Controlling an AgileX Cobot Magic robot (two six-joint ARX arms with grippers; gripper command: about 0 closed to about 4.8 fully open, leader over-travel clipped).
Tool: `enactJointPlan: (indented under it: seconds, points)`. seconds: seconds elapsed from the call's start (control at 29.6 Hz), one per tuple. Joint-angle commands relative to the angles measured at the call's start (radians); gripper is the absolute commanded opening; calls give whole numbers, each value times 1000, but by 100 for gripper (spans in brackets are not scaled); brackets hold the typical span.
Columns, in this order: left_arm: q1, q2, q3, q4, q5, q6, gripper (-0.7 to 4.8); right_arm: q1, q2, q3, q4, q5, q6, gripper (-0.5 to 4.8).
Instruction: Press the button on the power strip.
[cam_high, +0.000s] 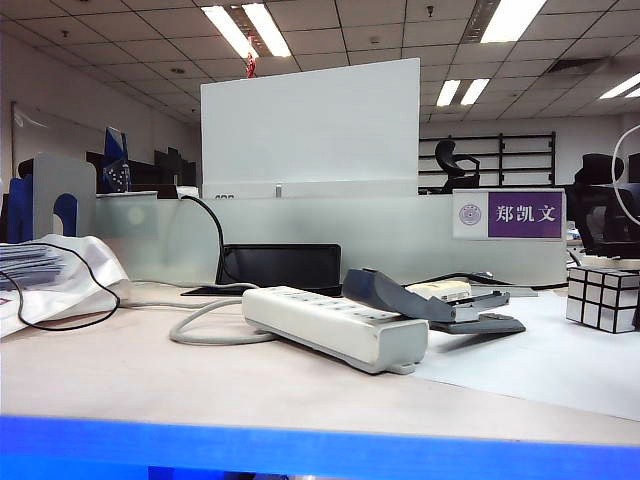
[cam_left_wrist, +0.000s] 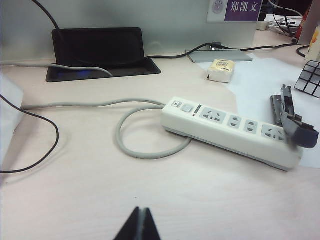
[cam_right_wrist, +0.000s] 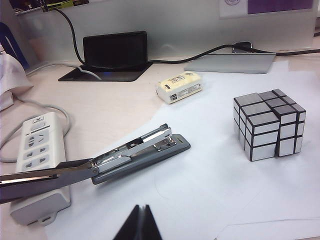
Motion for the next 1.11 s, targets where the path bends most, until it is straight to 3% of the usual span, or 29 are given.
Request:
enactJointPlan:
  seconds: [0.03, 0.54, 0.71, 0.91, 1.11]
  points:
    - [-1, -1, 1, 10, 1, 4, -5, 0, 0, -2, 13, 2, -3, 3]
    - [20, -1, 2, 9, 8, 4, -5, 0, 0, -2, 13, 2, -3, 3]
    - [169, -1, 2, 10, 82, 4, -5, 1, 0, -2, 13, 2, -3, 3]
    - [420, -1, 2, 10, 75, 4, -5, 0, 0, -2, 13, 2, -3, 4]
    - [563, -1, 2, 10, 71, 4, -5, 0, 0, -2, 13, 3, -3, 4]
